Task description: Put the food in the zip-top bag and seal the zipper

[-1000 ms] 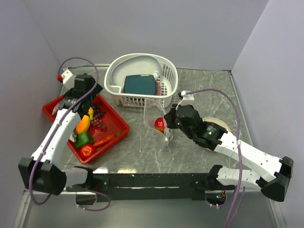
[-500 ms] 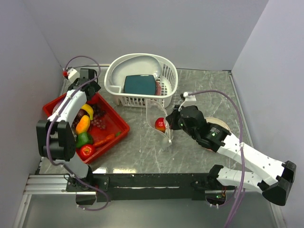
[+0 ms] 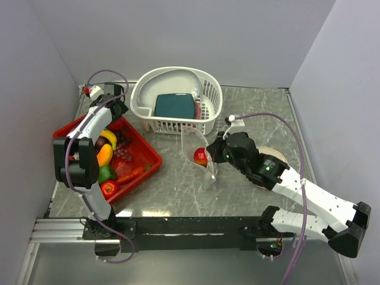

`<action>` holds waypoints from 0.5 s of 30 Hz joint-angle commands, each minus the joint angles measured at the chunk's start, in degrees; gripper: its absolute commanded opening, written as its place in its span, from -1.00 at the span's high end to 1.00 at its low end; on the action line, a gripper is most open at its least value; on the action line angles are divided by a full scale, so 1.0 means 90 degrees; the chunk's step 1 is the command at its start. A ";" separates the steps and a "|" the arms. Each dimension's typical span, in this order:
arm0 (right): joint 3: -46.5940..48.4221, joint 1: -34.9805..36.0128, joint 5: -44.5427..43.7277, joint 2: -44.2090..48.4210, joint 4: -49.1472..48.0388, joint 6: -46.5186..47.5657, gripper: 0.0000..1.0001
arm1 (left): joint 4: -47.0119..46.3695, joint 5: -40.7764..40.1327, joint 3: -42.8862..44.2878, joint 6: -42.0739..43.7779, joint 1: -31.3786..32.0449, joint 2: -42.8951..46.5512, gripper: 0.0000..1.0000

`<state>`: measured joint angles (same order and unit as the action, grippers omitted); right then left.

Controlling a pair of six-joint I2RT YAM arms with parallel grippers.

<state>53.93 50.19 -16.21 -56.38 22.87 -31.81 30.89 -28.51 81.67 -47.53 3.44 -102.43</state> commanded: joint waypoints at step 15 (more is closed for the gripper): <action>0.0062 -0.0069 0.0033 0.0005 -0.0315 0.0088 1.00 | -0.0112 -0.0016 -0.0187 0.0212 -0.0060 0.0589 0.04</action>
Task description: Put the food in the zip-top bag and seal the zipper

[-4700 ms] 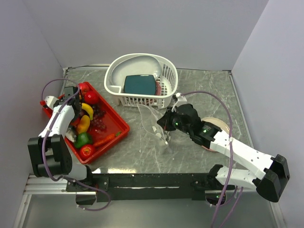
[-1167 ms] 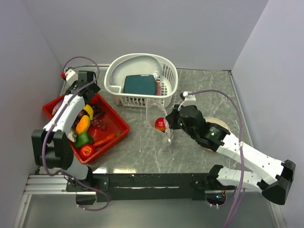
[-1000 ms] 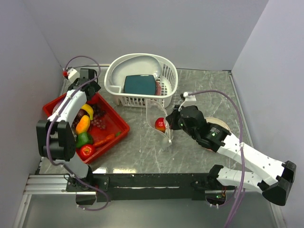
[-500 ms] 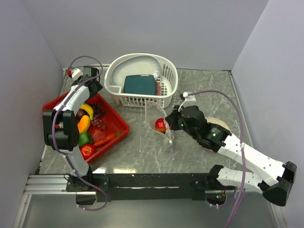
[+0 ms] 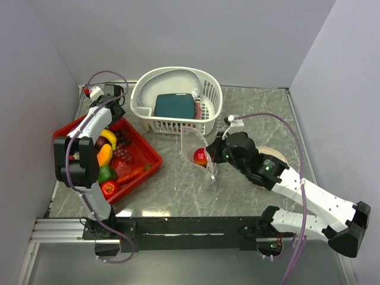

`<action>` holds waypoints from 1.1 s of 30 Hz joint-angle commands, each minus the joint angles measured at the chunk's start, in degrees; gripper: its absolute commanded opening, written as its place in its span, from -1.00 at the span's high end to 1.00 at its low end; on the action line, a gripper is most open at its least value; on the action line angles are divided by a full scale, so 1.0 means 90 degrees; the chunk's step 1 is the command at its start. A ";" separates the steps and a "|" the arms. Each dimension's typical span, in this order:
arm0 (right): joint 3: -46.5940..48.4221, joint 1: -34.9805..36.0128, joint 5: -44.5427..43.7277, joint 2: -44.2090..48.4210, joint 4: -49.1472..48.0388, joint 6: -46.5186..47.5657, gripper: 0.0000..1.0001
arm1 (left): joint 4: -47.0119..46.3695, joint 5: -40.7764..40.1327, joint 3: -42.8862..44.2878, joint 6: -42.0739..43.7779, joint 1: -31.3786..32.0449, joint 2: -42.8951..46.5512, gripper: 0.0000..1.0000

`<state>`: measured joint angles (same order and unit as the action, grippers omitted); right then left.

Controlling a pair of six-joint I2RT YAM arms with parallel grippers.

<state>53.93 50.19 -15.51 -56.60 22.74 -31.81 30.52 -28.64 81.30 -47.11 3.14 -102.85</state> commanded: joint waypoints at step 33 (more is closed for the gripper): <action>0.0638 0.0165 -0.0395 -0.0869 -0.0115 -0.0469 1.00 | -0.0578 0.1903 -0.1132 -0.0204 0.3879 0.4084 0.32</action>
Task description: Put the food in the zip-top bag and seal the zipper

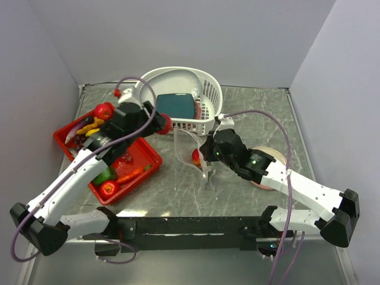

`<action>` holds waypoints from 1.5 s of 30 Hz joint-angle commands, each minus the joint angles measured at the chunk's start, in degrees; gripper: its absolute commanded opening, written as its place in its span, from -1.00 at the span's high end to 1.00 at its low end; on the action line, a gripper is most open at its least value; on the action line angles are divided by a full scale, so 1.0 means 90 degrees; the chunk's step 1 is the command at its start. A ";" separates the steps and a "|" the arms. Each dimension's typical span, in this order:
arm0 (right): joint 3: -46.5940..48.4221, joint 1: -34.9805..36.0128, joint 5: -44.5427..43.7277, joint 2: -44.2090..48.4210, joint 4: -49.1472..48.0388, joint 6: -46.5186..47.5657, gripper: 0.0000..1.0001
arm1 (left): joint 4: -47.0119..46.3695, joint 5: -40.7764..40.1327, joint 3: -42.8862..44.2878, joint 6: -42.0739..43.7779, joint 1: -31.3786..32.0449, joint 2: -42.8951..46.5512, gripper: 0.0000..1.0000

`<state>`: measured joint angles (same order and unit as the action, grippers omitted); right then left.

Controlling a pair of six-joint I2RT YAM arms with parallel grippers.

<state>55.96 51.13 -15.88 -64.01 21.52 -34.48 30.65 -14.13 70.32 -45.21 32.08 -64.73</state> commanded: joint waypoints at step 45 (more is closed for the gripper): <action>0.0988 0.0022 -0.1390 0.0480 0.0812 0.0022 1.00 | -0.0116 -0.0313 0.0808 -0.0485 0.2413 -0.1168 -0.72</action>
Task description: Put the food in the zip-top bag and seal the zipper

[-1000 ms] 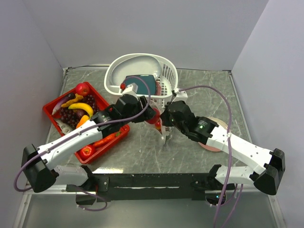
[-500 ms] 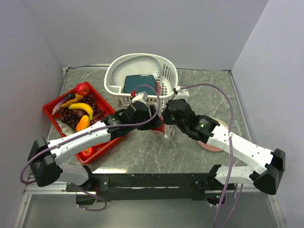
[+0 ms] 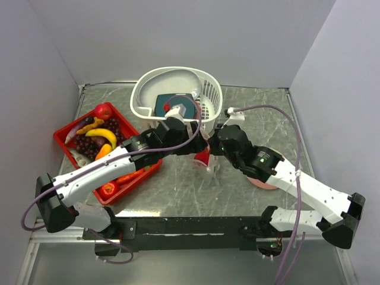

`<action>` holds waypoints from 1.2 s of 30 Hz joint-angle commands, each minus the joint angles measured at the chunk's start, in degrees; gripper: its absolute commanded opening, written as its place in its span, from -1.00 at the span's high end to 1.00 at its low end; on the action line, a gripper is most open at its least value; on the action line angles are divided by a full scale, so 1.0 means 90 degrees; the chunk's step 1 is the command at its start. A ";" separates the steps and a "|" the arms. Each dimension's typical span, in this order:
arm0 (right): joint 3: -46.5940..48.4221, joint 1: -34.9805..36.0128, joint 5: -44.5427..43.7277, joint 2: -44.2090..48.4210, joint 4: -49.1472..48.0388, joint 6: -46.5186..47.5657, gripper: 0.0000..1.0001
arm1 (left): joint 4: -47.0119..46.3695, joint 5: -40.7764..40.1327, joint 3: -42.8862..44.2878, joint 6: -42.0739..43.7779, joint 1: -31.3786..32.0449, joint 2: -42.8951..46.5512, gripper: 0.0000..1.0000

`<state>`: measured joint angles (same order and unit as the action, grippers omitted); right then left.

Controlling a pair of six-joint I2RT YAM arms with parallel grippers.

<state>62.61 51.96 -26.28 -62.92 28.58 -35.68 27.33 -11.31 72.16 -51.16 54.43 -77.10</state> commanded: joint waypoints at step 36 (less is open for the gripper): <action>-0.0745 -0.0139 0.1026 0.1356 -0.0392 0.0693 1.00 | 0.1252 -0.2259 0.3955 0.2403 -0.6243 -0.4568 -0.99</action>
<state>55.81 50.96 -16.40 -51.51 28.34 -30.94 37.39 -30.89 106.02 -31.70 -0.45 -117.78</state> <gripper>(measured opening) 0.008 0.993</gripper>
